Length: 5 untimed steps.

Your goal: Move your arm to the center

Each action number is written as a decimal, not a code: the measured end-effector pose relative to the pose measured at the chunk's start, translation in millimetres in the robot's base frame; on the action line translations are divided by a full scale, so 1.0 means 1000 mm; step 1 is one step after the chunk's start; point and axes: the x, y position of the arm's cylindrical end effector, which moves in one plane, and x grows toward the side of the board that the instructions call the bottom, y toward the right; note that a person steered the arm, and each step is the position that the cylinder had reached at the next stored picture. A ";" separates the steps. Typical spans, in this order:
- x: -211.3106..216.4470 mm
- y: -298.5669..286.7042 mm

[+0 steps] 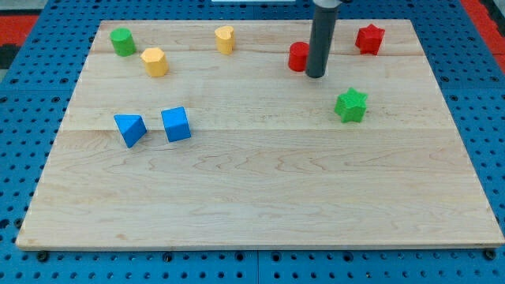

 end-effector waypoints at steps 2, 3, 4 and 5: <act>0.015 -0.032; 0.047 -0.048; 0.071 -0.070; 0.104 -0.083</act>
